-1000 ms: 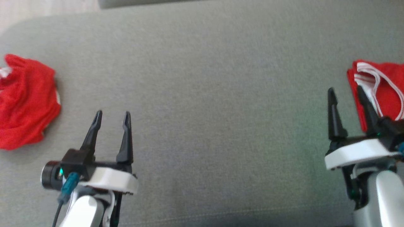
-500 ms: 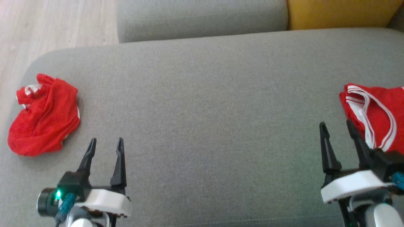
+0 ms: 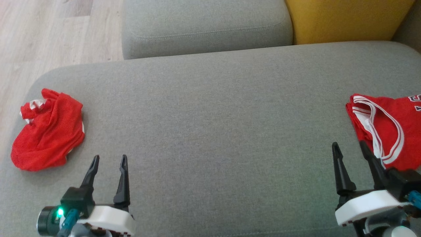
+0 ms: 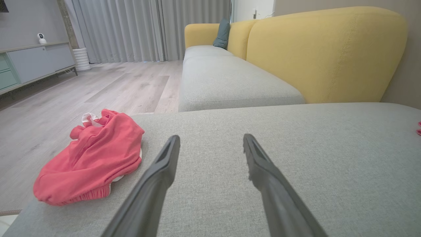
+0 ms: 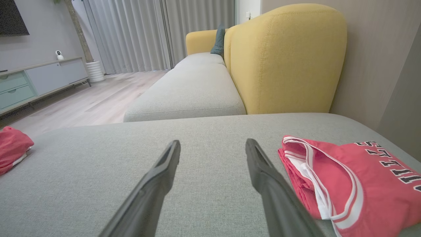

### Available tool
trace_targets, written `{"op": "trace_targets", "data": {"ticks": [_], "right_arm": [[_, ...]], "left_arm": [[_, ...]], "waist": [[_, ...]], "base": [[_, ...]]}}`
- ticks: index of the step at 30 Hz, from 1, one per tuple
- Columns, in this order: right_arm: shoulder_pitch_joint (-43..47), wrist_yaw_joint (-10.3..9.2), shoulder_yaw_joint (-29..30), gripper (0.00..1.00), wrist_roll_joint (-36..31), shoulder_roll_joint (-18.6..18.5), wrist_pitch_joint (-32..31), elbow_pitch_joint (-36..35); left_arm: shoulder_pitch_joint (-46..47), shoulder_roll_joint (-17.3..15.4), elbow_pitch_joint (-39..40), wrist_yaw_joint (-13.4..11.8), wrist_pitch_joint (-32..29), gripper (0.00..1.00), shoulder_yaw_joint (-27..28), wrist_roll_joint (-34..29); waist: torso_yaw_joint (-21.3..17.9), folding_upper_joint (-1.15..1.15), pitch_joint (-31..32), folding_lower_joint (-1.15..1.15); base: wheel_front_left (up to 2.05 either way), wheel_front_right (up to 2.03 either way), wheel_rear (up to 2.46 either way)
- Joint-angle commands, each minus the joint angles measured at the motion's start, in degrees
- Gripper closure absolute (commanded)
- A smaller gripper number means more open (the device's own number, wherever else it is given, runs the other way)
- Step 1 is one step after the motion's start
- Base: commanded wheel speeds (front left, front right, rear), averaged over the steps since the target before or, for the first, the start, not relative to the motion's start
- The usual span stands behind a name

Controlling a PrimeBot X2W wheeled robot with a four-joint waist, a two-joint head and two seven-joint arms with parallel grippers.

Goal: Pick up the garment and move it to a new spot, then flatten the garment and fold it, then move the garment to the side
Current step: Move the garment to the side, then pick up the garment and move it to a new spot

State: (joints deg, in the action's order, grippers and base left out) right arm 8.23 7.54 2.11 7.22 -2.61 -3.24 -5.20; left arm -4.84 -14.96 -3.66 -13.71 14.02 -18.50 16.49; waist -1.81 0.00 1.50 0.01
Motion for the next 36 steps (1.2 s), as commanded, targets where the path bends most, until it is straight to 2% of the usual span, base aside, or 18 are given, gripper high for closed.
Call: {"op": "trace_targets", "data": {"ticks": [1,24,29,36], "right_arm": [[-1.33,-0.05,-1.38,0.0,0.41,-0.3,-0.07,-2.6],[-1.5,-0.05,-0.86,0.0,1.4,-0.27,-0.3,-2.74],[-1.18,-0.05,-0.57,0.0,1.04,-0.27,-0.65,-3.63],[-0.92,-0.05,-0.4,0.0,0.76,-0.27,-1.49,-5.16]], "left_arm": [[2.19,-1.37,2.11,-0.46,-0.01,0.0,1.96,0.13],[3.32,-1.7,2.01,-0.71,-0.44,0.0,1.45,0.95],[4.6,-1.41,1.63,-0.76,-0.11,0.0,1.51,0.9],[7.28,-0.76,0.24,0.0,0.41,0.0,1.26,0.76]], "waist": [[-0.03,0.0,-0.03,-0.01],[1.17,0.0,-0.3,-0.01],[4.04,0.0,-0.66,-0.01],[11.74,0.0,-0.73,-0.01]], "base": [[0.0,0.0,0.0],[0.0,0.0,0.0],[0.0,0.0,0.0],[0.0,0.0,0.0]]}}
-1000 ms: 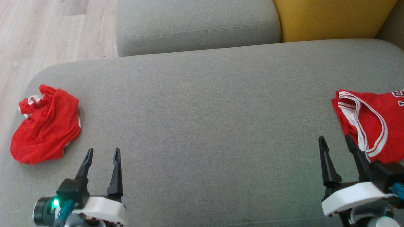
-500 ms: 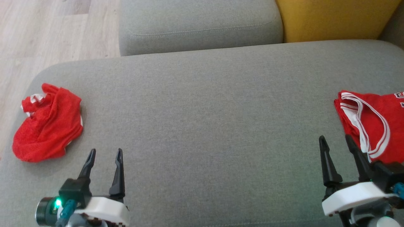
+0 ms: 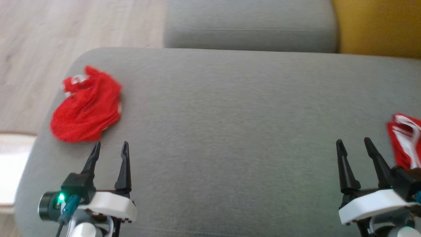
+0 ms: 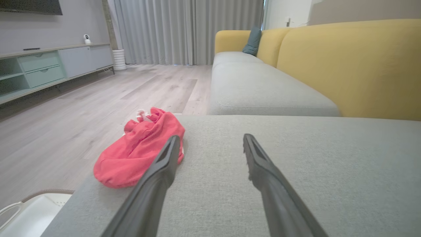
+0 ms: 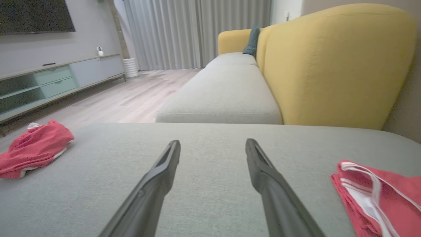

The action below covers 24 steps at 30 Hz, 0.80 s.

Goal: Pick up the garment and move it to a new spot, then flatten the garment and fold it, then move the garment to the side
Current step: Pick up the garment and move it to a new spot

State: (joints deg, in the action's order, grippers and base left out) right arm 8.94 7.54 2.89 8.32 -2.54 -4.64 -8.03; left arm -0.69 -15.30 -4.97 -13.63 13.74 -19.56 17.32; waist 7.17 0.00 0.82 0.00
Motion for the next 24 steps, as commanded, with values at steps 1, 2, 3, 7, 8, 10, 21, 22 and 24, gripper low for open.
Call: {"op": "trace_targets", "data": {"ticks": [1,2,3,7,8,10,21,22,24], "right_arm": [[-1.69,-0.05,-1.34,0.0,-0.32,-0.34,-0.26,-2.5],[-1.79,-0.05,-1.54,0.0,-0.3,-0.34,-0.4,-2.65],[-1.84,-0.05,-1.65,0.0,-0.42,-0.34,-0.49,-2.76],[-2.22,-0.05,-2.26,0.0,-0.25,-0.34,-0.75,-3.09],[-2.31,-0.05,-2.35,0.0,-0.27,-0.34,-0.79,-3.15],[-2.46,-0.05,-2.59,0.0,-0.17,-0.34,-0.81,-3.19],[-2.77,-0.05,-2.82,0.0,-0.3,-0.34,-1.05,-3.35],[-2.84,-0.05,-2.85,0.0,-0.39,-0.34,-1.12,-3.41],[-3.11,-0.05,-2.86,0.0,-0.72,-0.34,-1.32,-3.65]], "left_arm": [[3.59,-0.32,1.31,0.1,0.76,0.0,2.3,-0.08],[4.01,-0.32,1.04,0.23,0.82,0.0,2.3,-0.19],[4.4,-0.23,0.82,0.34,0.87,0.0,2.22,-0.29],[5.39,-0.24,0.35,0.53,1.04,0.0,2.43,-0.62],[5.59,-0.28,0.31,0.58,1.07,0.0,2.54,-0.7],[6.02,-0.27,0.32,0.83,1.14,0.0,2.84,-0.71],[6.74,0.58,1.46,2.4,1.25,0.0,4.24,-2.24],[6.7,0.73,1.58,2.49,1.25,0.0,4.43,-2.42],[6.72,1.06,1.87,2.65,1.25,0.0,4.87,-2.81]], "waist": [[3.92,0.0,-0.06,0.0],[5.0,0.0,-0.06,0.0],[6.12,0.0,-0.01,0.0],[9.72,0.0,-0.04,0.0],[10.51,0.0,-0.1,0.0],[11.83,0.0,-0.18,0.0],[15.02,0.0,-0.84,0.0],[15.08,0.0,-0.95,0.0],[15.1,0.0,-1.3,0.0]], "base": [[0.0,0.0,0.0],[0.0,0.0,0.0],[0.0,0.0,0.0],[0.0,0.0,0.0],[0.0,0.0,0.0],[0.0,0.0,0.0],[0.0,0.0,0.0],[0.0,0.0,0.0],[0.0,0.0,0.0]]}}
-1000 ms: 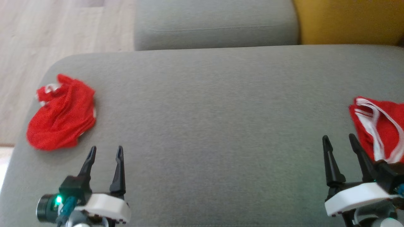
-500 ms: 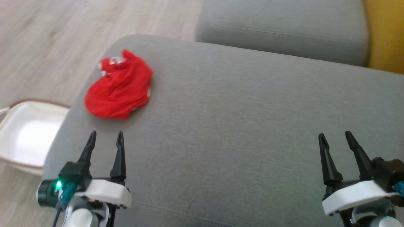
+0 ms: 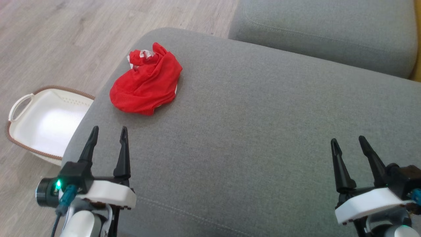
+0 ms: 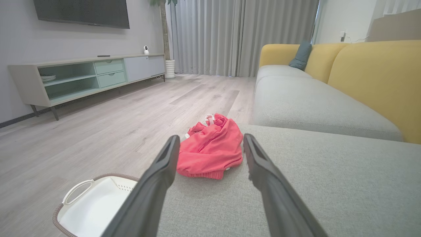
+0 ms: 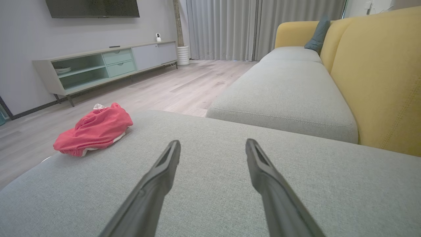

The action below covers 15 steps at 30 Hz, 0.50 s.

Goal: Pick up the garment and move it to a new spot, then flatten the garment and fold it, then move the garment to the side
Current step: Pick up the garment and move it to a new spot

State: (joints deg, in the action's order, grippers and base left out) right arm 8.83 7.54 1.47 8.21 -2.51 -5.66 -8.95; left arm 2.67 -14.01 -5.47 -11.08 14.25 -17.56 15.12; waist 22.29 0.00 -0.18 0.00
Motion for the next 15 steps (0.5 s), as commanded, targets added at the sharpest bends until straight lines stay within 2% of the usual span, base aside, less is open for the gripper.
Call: {"op": "trace_targets", "data": {"ticks": [1,9,15], "right_arm": [[-3.14,-0.05,-1.41,0.0,-0.81,-0.37,-0.4,-2.83],[-4.83,-0.05,-1.28,0.0,-2.08,-0.37,-1.67,-4.81],[-8.5,-0.05,-0.95,0.0,-3.3,-2.23,-4.38,-8.63]], "left_arm": [[3.31,0.14,2.37,0.22,0.73,0.0,3.16,-0.47],[5.27,2.6,2.69,1.54,0.74,0.0,5.05,-1.06],[14.28,6.62,-2.55,4.52,0.74,0.0,8.57,-0.87]], "waist": [[-0.01,0.0,-0.45,0.0],[-0.67,0.0,-4.17,0.0],[-2.33,0.0,-13.9,0.0]], "base": [[0.0,0.0,0.0],[0.0,0.0,0.0],[0.0,0.0,0.0]]}}
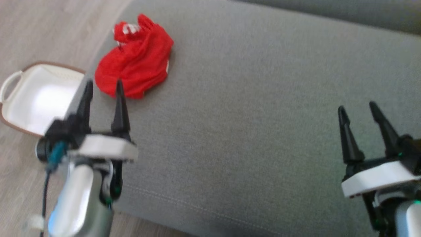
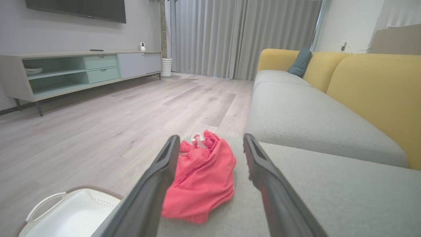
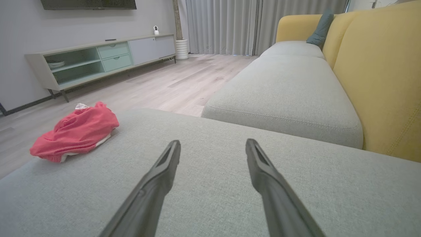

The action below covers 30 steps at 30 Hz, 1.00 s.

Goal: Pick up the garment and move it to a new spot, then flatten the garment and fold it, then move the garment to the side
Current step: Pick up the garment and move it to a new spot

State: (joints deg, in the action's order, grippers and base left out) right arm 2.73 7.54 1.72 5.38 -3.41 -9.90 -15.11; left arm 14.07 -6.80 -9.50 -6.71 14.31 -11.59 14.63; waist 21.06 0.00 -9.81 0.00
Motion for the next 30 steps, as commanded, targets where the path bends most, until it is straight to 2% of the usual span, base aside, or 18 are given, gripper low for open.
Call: {"op": "trace_targets", "data": {"ticks": [1,9,15,20,21,22,23,27,30], "right_arm": [[-2.95,-0.05,-1.12,0.0,-0.55,-1.7,-0.5,-2.98],[-6.47,-0.05,-1.07,0.0,-1.1,-4.37,-2.9,-6.14],[-8.2,-0.05,-1.08,0.0,-0.96,-5.65,-3.6,-6.99],[-8.97,-0.05,-1.45,0.0,-0.57,-5.72,-3.52,-6.42],[-9.02,-0.05,-1.43,0.0,-0.43,-5.64,-3.42,-6.21],[-9.06,-0.05,-1.36,0.0,-0.37,-5.6,-3.26,-5.98],[-9.05,-0.05,-1.28,0.0,-0.25,-5.45,-3.06,-5.73],[-8.76,-0.05,-0.88,0.0,0.01,-4.82,-2.23,-4.8],[-8.23,-0.05,-0.45,0.0,0.16,-4.32,-1.45,-4.15]], "left_arm": [[4.49,-0.14,-0.02,0.73,0.68,0.0,3.18,-0.46],[15.86,1.69,-15.0,5.53,0.69,0.0,8.93,-0.92],[23.73,0.54,-30.01,8.91,0.69,0.0,9.6,-2.23],[29.97,-0.76,-43.54,10.41,0.06,0.0,9.29,-1.86],[30.97,-0.98,-45.53,10.74,-0.12,0.1,9.13,-1.79],[31.83,-1.27,-47.21,10.94,-0.11,0.53,8.96,-1.82],[32.51,-1.62,-48.79,11.07,-0.12,1.0,8.75,-1.94],[33.96,-3.08,-51.34,10.7,0.41,1.0,8.12,-2.84],[33.59,-4.09,-48.55,9.4,0.63,1.0,7.96,-3.93]], "waist": [[-1.29,0.0,-5.7,0.0],[-2.56,0.0,-14.2,0.0],[-3.02,0.0,-16.83,0.0],[-3.42,0.0,-17.13,0.0],[-3.52,0.0,-17.05,0.0],[-3.61,0.0,-16.88,0.0],[-3.73,0.0,-16.64,0.0],[-4.02,0.0,-15.14,0.0],[-3.97,0.0,-13.32,0.0]], "base": [[0.0,0.0,0.0],[0.0,0.0,0.0],[0.0,0.0,0.0],[0.0,0.0,0.0],[0.0,0.0,0.0],[0.0,0.0,0.0],[0.0,0.0,0.0],[0.0,0.0,0.0],[0.0,0.0,0.0]]}}
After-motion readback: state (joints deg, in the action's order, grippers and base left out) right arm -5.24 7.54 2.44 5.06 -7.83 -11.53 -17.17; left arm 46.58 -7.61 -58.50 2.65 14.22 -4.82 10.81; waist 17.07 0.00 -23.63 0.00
